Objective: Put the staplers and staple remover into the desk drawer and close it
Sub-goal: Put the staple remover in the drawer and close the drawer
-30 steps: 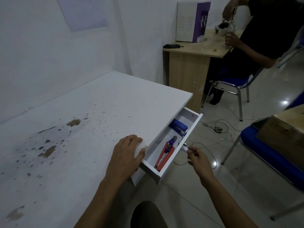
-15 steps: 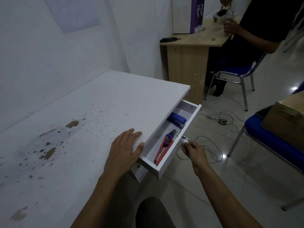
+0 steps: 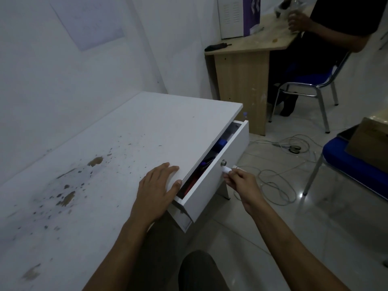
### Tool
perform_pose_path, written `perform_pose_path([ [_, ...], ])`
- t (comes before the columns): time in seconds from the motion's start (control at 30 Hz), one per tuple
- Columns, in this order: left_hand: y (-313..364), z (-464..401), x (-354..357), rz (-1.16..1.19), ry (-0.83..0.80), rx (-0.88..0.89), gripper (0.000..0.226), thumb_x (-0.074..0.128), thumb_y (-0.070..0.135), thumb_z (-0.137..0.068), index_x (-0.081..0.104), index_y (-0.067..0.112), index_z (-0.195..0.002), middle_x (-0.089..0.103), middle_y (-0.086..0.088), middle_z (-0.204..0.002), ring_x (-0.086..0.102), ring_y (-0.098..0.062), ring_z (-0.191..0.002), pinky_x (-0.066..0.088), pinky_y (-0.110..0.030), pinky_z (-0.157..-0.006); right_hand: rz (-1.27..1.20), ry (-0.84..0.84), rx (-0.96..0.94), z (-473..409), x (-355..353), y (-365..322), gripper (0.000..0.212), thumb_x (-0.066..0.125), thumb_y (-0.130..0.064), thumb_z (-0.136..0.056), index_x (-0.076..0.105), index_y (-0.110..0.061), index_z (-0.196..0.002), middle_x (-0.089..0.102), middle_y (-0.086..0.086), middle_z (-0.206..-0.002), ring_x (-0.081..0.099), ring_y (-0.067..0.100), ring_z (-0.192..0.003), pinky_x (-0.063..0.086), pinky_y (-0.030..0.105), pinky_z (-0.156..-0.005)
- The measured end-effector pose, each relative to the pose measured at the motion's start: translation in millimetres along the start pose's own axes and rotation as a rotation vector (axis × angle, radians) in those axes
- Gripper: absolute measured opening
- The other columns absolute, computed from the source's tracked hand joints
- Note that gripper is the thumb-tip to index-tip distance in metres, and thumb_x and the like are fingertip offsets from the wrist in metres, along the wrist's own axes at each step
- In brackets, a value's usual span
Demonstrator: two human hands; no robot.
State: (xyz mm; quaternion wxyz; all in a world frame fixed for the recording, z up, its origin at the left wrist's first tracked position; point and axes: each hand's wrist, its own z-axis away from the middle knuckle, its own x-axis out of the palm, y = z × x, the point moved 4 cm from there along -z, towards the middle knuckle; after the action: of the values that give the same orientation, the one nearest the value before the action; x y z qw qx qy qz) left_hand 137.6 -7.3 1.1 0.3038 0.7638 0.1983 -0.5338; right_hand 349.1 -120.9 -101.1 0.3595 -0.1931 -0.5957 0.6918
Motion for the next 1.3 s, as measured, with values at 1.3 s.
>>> perform_pose_path([
  [1.3, 11, 0, -2, -0.013, -0.03, -0.042, 0.05, 0.036, 0.061, -0.081, 0.037, 0.038, -0.126, 0.037, 0.002, -0.143, 0.033, -0.019, -0.13, 0.024, -0.053, -0.107, -0.272, -0.517, 0.186, -63, 83, -2, 0.035, 0.051, -0.003, -0.092, 0.056, -0.006, -0.126, 0.06, 0.007, -0.116, 0.056, 0.017, -0.101, 0.049, 0.031, -0.09],
])
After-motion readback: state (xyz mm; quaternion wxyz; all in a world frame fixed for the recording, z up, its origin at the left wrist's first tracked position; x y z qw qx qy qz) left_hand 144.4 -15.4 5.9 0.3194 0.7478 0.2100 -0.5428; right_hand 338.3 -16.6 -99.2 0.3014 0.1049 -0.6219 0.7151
